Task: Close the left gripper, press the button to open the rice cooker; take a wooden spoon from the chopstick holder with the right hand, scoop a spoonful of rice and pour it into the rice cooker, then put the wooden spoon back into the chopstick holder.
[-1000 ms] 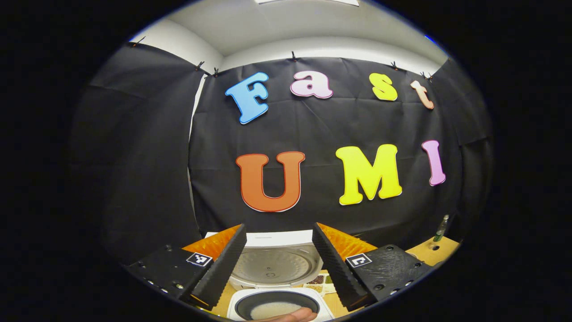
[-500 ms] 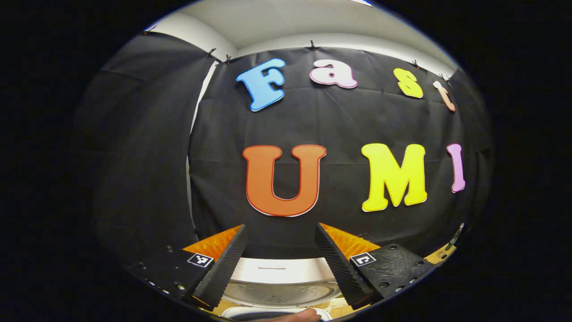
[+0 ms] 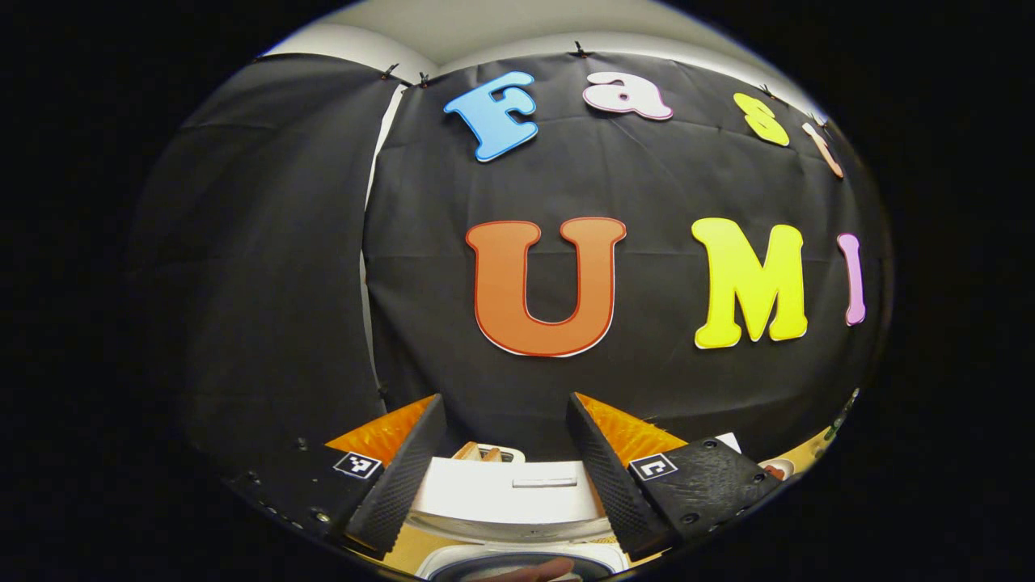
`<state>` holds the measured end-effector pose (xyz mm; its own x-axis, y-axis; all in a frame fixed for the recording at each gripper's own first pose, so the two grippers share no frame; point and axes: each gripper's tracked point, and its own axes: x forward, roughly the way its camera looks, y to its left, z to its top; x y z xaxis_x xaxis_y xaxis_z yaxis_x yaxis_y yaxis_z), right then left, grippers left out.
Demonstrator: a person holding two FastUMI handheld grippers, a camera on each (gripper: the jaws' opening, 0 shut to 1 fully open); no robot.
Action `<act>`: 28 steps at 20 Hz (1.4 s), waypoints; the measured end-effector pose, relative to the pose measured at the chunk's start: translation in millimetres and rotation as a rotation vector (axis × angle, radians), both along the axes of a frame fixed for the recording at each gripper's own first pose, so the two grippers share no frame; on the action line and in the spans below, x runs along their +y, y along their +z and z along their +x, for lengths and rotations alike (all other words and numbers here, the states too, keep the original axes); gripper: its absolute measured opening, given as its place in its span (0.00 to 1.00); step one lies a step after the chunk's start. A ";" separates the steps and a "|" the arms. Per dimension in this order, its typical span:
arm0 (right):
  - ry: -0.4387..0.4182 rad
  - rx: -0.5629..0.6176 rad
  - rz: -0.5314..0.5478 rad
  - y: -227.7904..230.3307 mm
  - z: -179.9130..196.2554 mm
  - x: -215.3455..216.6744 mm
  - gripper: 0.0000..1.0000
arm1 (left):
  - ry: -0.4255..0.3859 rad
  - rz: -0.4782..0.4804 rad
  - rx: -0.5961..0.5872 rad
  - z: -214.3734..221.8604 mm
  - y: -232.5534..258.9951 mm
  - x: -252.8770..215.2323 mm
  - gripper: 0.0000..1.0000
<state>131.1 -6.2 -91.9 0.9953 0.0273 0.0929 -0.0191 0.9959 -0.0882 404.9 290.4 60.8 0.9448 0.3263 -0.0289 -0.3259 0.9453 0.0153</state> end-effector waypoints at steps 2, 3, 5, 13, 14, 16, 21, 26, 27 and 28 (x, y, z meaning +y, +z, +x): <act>0.012 0.002 0.004 1.2 -15.3 1.3 0.95 | -0.012 -0.008 0.024 -15.8 -4.7 -8.1 0.96; 0.008 -0.001 0.003 3.6 -21.7 -2.1 1.00 | -0.016 -0.012 0.040 -24.2 -7.8 -11.4 0.96; 0.011 -0.007 0.008 7.7 -34.7 -4.2 0.95 | -0.021 -0.023 0.070 -40.6 -14.9 -14.8 0.96; 0.094 -0.027 0.042 6.0 -79.1 6.2 0.95 | -0.034 -0.038 0.178 -104.8 -66.8 -54.6 0.95; 0.103 -0.031 0.046 5.5 -84.0 6.6 0.99 | -0.017 -0.013 0.180 -114.6 -72.6 -56.1 0.94; 0.132 -0.031 0.041 2.2 -93.8 9.7 0.99 | -0.030 0.013 0.180 -126.3 -83.0 -64.6 0.93; 0.149 -0.050 0.033 -4.4 -114.3 2.0 0.95 | -0.022 -0.069 0.210 -152.1 -128.0 -68.8 0.94; 0.146 -0.034 0.065 -13.0 -135.0 -5.7 0.99 | -0.037 -0.079 0.245 -167.7 -165.1 -73.5 0.95; 0.148 -0.034 0.071 -14.5 -138.2 -6.7 0.99 | -0.038 -0.083 0.253 -168.1 -169.8 -74.6 0.96; 0.146 -0.036 0.074 -14.7 -140.8 -7.6 0.99 | -0.040 -0.077 0.268 -168.3 -174.9 -76.9 0.96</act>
